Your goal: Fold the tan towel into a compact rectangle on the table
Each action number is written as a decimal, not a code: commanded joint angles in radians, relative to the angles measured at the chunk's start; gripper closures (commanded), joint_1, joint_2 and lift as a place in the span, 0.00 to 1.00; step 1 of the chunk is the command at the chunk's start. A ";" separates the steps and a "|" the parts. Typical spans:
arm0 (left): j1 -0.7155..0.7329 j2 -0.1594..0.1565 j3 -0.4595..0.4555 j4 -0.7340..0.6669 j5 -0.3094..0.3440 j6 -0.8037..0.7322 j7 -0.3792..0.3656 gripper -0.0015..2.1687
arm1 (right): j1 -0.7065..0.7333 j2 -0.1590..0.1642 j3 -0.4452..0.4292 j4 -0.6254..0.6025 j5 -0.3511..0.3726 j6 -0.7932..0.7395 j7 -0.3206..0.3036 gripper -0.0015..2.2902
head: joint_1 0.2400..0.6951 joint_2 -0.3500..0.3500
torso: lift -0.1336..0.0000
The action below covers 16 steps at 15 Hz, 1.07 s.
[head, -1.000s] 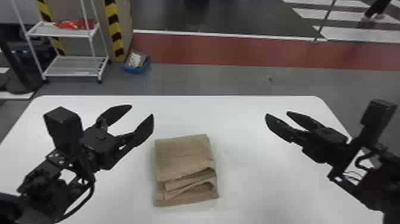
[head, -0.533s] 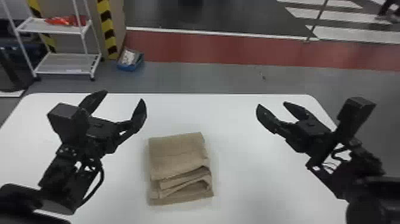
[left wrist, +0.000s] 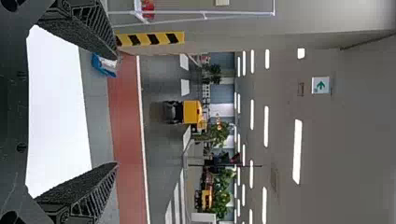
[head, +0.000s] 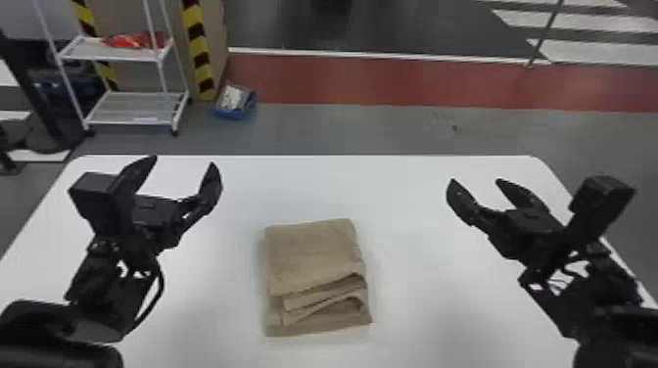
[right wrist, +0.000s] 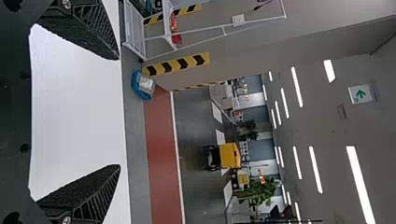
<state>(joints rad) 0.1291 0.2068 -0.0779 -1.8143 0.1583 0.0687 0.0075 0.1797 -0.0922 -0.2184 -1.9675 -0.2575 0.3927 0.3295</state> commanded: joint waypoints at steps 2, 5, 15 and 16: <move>0.033 0.002 0.035 -0.033 0.006 0.001 0.000 0.04 | 0.024 0.034 -0.007 -0.002 0.001 -0.044 0.000 0.02 | 1.00 0.43 | 0.07; 0.070 0.008 0.044 -0.080 0.004 -0.008 0.020 0.04 | 0.057 0.063 -0.022 -0.014 -0.008 -0.068 -0.004 0.02 | 1.00 0.45 | 0.07; 0.079 0.000 0.040 -0.072 0.000 -0.011 0.037 0.04 | 0.083 0.072 0.007 -0.056 0.043 -0.083 -0.049 0.02 | 1.00 0.46 | 0.07; 0.079 0.000 0.040 -0.072 0.000 -0.011 0.035 0.04 | 0.083 0.072 0.007 -0.057 0.043 -0.083 -0.049 0.02 | 1.00 0.46 | 0.07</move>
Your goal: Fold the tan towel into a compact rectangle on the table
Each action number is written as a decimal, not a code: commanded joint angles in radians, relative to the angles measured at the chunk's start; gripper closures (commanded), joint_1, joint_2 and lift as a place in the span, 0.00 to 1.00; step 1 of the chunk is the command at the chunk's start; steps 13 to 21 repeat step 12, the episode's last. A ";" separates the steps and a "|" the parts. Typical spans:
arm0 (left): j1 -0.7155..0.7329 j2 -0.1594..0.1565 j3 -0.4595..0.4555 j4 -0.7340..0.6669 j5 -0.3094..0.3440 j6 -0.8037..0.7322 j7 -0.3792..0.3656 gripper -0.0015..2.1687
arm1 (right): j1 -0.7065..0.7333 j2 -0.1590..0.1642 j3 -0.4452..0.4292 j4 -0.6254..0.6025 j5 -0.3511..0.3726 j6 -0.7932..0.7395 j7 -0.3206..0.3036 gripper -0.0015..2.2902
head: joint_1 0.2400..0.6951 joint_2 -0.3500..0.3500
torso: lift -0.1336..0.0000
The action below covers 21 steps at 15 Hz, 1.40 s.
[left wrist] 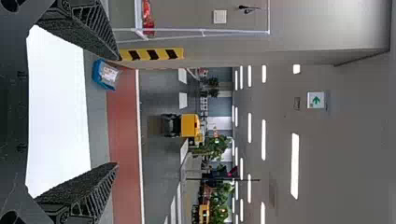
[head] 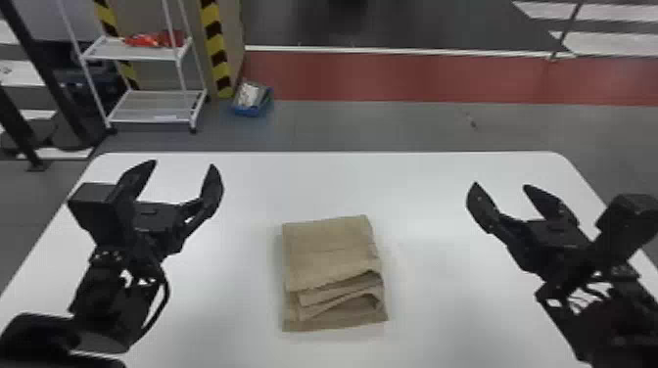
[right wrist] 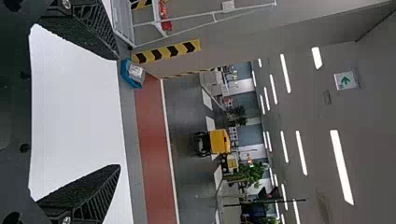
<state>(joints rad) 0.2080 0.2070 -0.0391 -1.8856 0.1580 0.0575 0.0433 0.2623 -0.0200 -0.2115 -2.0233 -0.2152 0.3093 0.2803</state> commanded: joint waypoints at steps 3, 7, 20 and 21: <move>0.002 0.000 -0.001 -0.007 0.002 0.000 -0.005 0.04 | 0.003 0.000 0.000 -0.003 0.000 -0.018 -0.001 0.02 | 1.00 0.46 | 0.07; 0.002 0.000 0.001 -0.006 0.003 0.003 -0.011 0.04 | 0.003 0.000 0.000 -0.002 0.000 -0.025 -0.004 0.02 | 1.00 0.45 | 0.07; 0.001 0.000 0.001 -0.004 0.005 0.003 -0.019 0.04 | 0.011 0.000 0.001 -0.012 0.000 -0.028 -0.004 0.02 | 1.00 0.45 | 0.07; 0.001 0.000 0.001 -0.004 0.005 0.003 -0.019 0.04 | 0.011 0.000 0.001 -0.012 0.000 -0.028 -0.004 0.02 | 1.00 0.45 | 0.07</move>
